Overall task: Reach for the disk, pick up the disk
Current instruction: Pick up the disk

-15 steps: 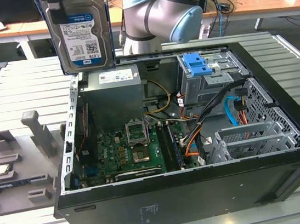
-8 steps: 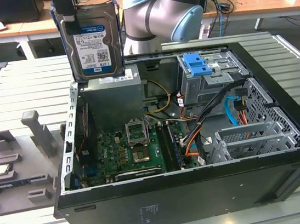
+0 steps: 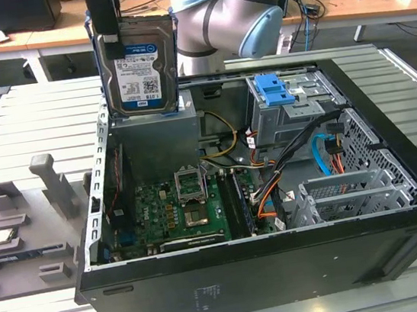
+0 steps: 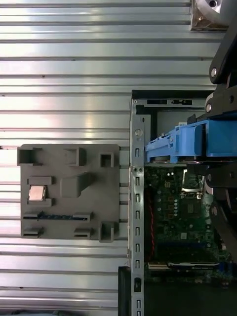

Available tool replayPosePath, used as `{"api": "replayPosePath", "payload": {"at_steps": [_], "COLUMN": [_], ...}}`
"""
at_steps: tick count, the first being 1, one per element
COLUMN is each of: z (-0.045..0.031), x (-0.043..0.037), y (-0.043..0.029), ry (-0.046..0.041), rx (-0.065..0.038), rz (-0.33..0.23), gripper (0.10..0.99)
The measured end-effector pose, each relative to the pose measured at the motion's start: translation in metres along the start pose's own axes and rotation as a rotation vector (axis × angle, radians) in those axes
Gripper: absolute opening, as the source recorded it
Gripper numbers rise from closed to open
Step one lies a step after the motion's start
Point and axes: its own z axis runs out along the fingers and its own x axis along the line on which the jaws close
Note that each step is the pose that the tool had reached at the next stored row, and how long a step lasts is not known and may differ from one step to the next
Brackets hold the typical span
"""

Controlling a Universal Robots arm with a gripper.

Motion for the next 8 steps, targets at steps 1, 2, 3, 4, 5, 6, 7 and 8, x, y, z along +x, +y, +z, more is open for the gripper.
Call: {"api": "replayPosePath", "payload": {"at_steps": [1,2,3,4,5,6,7,8], "z": [0.0001,0.0001,0.0000,0.0001,0.0001,-0.0002,-0.0038,-0.0087], "x": [0.0000,0.0000,0.0000,0.0000,0.0000,0.0000,0.0001,0.0002], "y": [-0.0001,-0.0002,-0.0002,-0.0002,-0.0003,-0.0003,0.0000,0.0002], "ry": [0.0000,0.0000,0.0000,0.0000,0.0000,-0.0002,-0.0015,-0.0003], "rx": [0.000,0.000,0.000,0.000,0.000,0.000,0.001,0.000], "rz": [0.000,0.000,0.000,0.000,0.000,0.000,0.000,0.000], "gripper": [0.369,0.369,0.369,0.369,0.369,0.369,0.369,0.369]}}
